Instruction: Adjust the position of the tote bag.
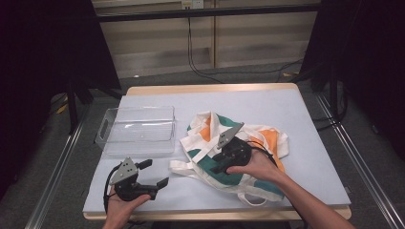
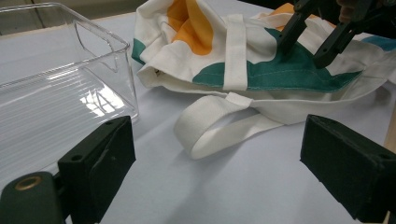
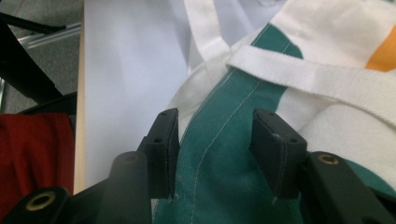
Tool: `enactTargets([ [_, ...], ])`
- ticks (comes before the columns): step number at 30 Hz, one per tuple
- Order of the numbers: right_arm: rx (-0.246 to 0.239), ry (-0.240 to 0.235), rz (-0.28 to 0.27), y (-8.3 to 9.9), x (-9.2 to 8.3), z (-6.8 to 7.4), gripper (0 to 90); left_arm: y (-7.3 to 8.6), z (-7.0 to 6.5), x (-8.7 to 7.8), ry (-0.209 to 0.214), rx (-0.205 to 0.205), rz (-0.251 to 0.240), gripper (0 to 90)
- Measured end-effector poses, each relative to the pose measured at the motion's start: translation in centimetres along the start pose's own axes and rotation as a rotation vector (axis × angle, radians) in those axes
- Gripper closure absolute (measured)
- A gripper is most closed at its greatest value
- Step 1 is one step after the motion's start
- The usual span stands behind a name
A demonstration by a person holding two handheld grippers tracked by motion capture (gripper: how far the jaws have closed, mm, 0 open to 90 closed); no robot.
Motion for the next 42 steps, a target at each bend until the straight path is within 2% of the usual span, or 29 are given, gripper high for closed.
enactTargets([
  [3, -0.002, 0.004, 0.022, 0.2, 0.6, -0.1, 50.3, 0.0, -0.1, 0.1, 0.013, -0.003, -0.004, 9.8],
  [8, -0.003, 0.026, 0.063, 0.4, 1.7, -0.3, 45.8, 0.0, -0.1, 0.1, 0.01, 0.0, 0.001, 9.8],
  [13, -0.001, 0.009, 0.078, 0.5, 2.3, -0.4, 41.5, 0.1, 0.1, 0.1, 0.004, -0.001, 0.006, 9.9],
  [17, -0.01, 0.013, 0.088, 0.5, 2.6, -0.3, 39.1, 0.0, 0.0, 0.1, 0.0, -0.001, 0.006, 9.9],
  [18, -0.026, 0.02, 0.101, 0.5, 2.8, -0.2, 37.6, 0.0, 0.0, 0.1, 0.001, -0.002, 0.007, 9.9],
  [20, -0.03, 0.025, 0.115, 0.6, 3.1, 0.0, 35.8, 0.1, 0.0, 0.1, 0.001, -0.003, 0.01, 9.9],
  [22, -0.044, 0.036, 0.131, 0.7, 3.5, 0.1, 35.0, 0.1, 0.0, 0.2, 0.005, -0.006, 0.004, 9.9],
  [27, -0.036, 0.032, 0.16, 1.0, 4.4, 0.1, 34.8, 0.1, 0.0, 0.2, 0.009, -0.005, 0.009, 9.9],
  [32, -0.041, 0.045, 0.172, 1.1, 4.6, 0.0, 38.2, 0.1, 0.1, 0.3, 0.013, -0.003, 0.01, 9.9],
  [37, -0.016, 0.039, 0.179, 1.1, 4.6, -0.1, 44.0, 0.1, 0.1, 0.3, 0.009, -0.003, 0.013, 9.9],
  [41, 0.005, 0.009, 0.172, 1.1, 4.4, -0.5, 56.0, 0.1, 0.2, 0.3, 0.01, 0.003, 0.015, 9.9],
  [42, -0.002, 0.002, 0.167, 1.1, 4.3, -0.6, 58.0, 0.1, 0.1, 0.3, 0.012, 0.001, 0.013, 9.9],
])
Point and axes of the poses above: each handheld gripper's, and its own axes: x roughly forward along the jaws, y roughly out of its underside, z roughly to its left, the point moved 5 cm from there along x, roughly forward along the jaws, and after that the axes turned 12 degrees about y, right-handed, at the moved point
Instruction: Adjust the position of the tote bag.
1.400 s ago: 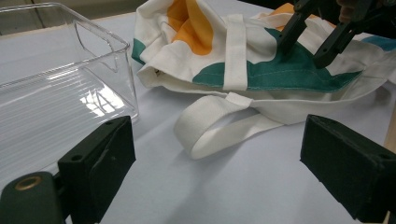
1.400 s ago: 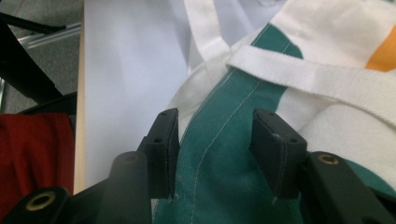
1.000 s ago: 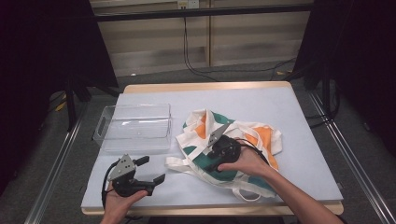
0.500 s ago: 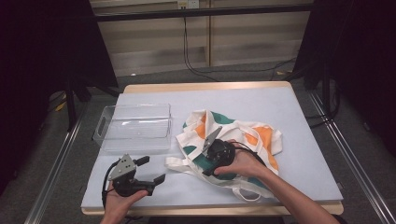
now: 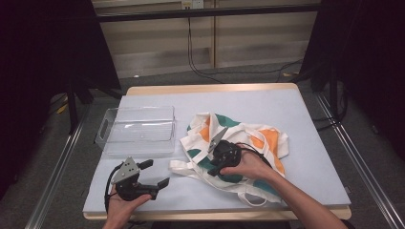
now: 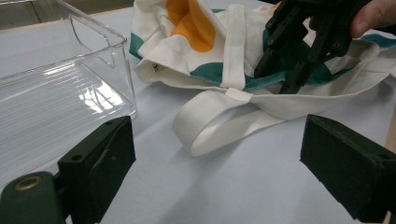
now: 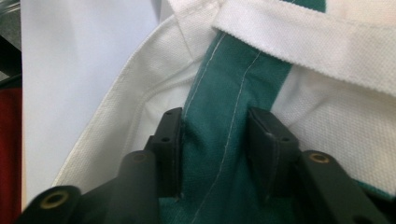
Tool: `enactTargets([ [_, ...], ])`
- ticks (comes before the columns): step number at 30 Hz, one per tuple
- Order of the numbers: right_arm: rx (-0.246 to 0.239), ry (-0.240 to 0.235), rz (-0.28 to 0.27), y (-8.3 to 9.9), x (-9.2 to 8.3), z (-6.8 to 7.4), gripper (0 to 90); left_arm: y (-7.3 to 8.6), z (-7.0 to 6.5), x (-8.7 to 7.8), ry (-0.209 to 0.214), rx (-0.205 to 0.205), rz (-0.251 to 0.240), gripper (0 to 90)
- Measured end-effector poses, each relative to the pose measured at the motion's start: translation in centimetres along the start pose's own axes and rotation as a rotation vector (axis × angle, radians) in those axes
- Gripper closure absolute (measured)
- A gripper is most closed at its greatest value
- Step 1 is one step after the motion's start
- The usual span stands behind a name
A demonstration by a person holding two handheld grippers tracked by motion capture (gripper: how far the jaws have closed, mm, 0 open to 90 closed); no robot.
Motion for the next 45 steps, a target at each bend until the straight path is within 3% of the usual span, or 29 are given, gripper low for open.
enactTargets([
  [3, -0.002, -0.006, -0.005, 0.0, -0.1, -0.1, 61.9, 0.0, 0.0, 0.1, 0.005, -0.006, -0.003, 9.9],
  [4, 0.017, -0.016, -0.005, 0.1, -0.3, -0.2, 65.7, 0.0, 0.0, 0.1, 0.005, -0.005, -0.002, 9.9],
  [11, 0.002, -0.029, -0.036, 0.1, -0.6, -0.4, 74.5, 0.0, -0.1, 0.1, 0.005, -0.008, 0.0, 10.0],
  [14, 0.024, -0.039, -0.048, 0.1, -0.9, -0.5, 76.7, 0.0, -0.1, 0.1, 0.01, -0.009, -0.001, 10.4],
  [20, 0.043, -0.039, -0.125, 0.3, -1.6, -0.8, 77.2, 0.1, -0.1, 0.1, 0.007, -0.009, 0.003, 10.8],
  [33, 0.051, -0.041, -0.201, 0.1, -3.0, -1.1, 78.0, 0.1, -0.2, 0.0, 0.008, -0.008, 0.004, 11.9],
  [45, 0.066, -0.041, -0.31, -0.2, -4.9, -1.6, 78.2, 0.0, -0.3, 0.0, 0.021, -0.007, -0.002, 12.8],
])
Point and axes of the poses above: each handheld gripper's, and its own axes: x roughly forward along the jaws, y roughly out of its underside, z roughly to its left, the point moved 5 cm from there along x, roughly forward along the jaws, and after that the axes turned 12 degrees about y, right-handed, at the moved point
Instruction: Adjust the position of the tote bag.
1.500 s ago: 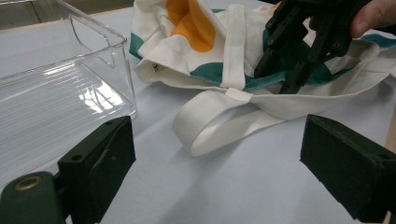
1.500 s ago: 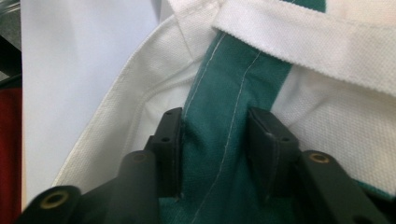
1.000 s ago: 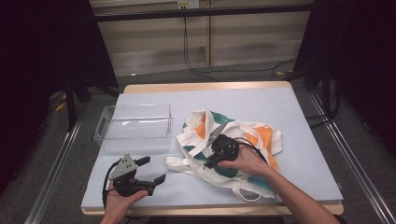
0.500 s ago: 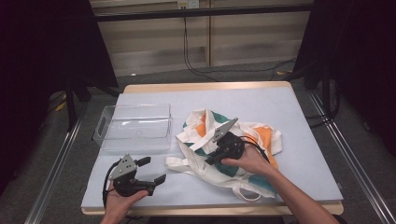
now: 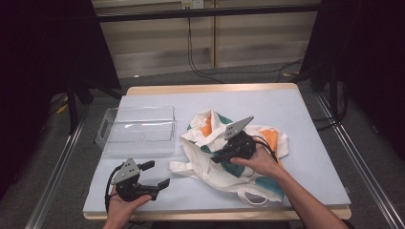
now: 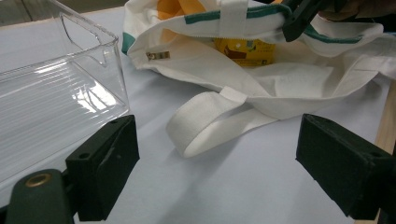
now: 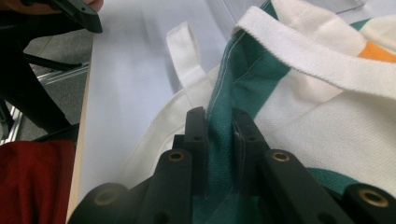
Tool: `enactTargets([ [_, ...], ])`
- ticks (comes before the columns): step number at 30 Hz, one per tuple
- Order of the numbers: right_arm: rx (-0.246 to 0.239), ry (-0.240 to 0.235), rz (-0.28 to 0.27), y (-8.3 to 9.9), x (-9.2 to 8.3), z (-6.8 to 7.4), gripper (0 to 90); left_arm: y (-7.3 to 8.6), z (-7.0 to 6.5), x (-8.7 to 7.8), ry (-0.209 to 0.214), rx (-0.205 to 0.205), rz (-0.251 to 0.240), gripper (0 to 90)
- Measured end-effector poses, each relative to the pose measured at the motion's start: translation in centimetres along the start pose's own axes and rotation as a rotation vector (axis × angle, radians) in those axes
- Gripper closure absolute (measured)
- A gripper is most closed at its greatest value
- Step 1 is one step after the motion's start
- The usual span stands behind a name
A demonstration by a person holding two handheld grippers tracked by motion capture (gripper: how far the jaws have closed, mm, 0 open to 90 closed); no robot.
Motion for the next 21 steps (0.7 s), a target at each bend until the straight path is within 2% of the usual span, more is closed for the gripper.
enactTargets([
  [9, 0.022, 0.001, -0.069, -0.7, -1.7, -0.7, 78.3, 0.0, 0.0, 0.0, 0.003, 0.003, -0.002, 13.2],
  [20, 0.045, 0.051, -0.116, -0.9, -3.4, -2.2, 78.5, -0.1, -0.3, 0.1, 0.011, -0.003, -0.015, 15.4],
  [21, 0.049, 0.051, -0.12, -0.9, -3.6, -2.2, 78.6, -0.1, -0.2, 0.0, 0.011, 0.007, -0.008, 16.1],
])
Point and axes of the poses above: each handheld gripper's, and its own axes: x roughly forward along the jaws, y roughly out of its underside, z roughly to its left, the point moved 5 cm from there along x, roughly forward along the jaws, and after that the axes turned 12 degrees about y, right-handed, at the moved point
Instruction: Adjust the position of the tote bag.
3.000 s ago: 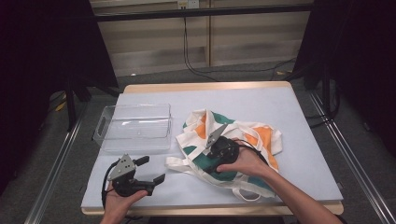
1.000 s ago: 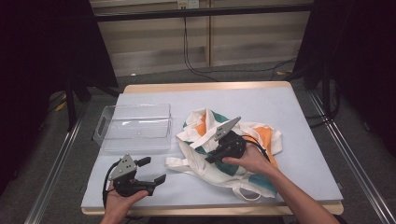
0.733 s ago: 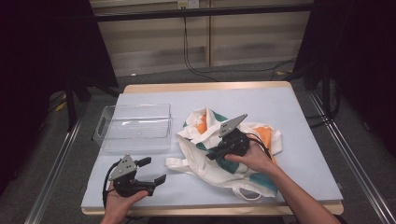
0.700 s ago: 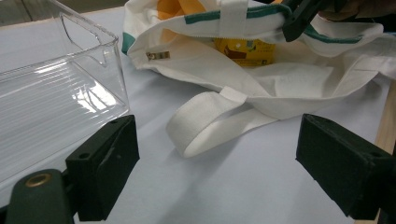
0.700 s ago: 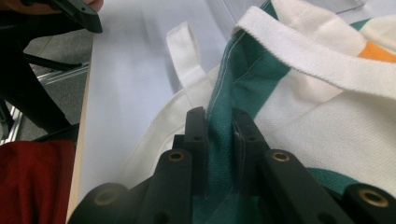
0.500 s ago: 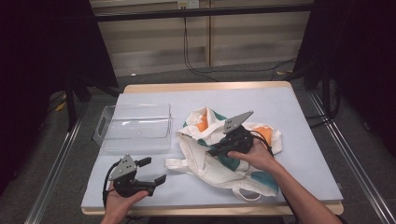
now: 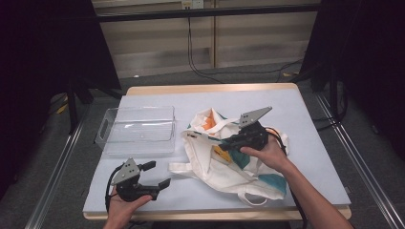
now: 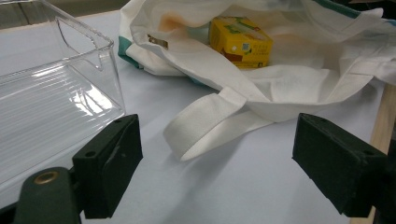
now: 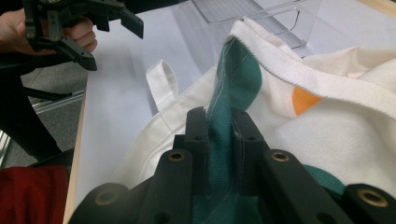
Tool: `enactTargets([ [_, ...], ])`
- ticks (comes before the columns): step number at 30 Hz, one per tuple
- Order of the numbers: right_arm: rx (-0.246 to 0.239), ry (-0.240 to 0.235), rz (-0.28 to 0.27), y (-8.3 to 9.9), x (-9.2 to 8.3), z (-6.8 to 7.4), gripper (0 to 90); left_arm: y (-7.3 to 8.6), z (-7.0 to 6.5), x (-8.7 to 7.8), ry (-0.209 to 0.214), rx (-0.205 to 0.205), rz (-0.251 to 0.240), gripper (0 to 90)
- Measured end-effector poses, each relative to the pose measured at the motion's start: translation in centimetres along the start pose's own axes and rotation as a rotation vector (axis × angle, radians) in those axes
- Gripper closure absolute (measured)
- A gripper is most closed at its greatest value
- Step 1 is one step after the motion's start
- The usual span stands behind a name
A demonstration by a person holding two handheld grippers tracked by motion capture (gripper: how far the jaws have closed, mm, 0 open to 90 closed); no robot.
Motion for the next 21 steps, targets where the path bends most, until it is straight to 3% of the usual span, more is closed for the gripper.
enactTargets([
  [6, 0.012, 0.018, -0.023, -0.1, -0.6, -0.7, 78.7, -0.1, -0.2, 0.2, 0.011, -0.003, -0.013, 19.7],
  [8, 0.017, 0.021, -0.03, -0.1, -0.8, -0.9, 78.7, -0.1, -0.3, 0.1, 0.005, 0.004, -0.001, 22.4],
  [12, 0.021, 0.031, -0.034, 0.0, -1.0, -1.3, 78.7, -0.5, -0.7, 0.2, 0.02, 0.016, -0.036, 26.2],
  [15, 0.029, 0.037, -0.04, -0.1, -1.2, -1.5, 78.7, -0.6, -0.8, 0.1, 0.016, 0.026, -0.03, 29.1],
  [16, 0.032, 0.042, -0.045, -0.1, -1.3, -1.6, 78.7, -0.7, -0.9, 0.3, 0.035, 0.027, -0.042, 32.0],
  [21, 0.034, 0.048, -0.049, -0.1, -1.6, -2.0, 78.7, -0.7, -1.0, 0.6, 0.047, 0.016, -0.038, 35.2],
])
Point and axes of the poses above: each handheld gripper's, and its own axes: x roughly forward along the jaws, y roughly out of its underside, z roughly to its left, the point moved 5 cm from there along x, roughly forward along the jaws, and after that the axes turned 12 degrees about y, right-handed, at the moved point
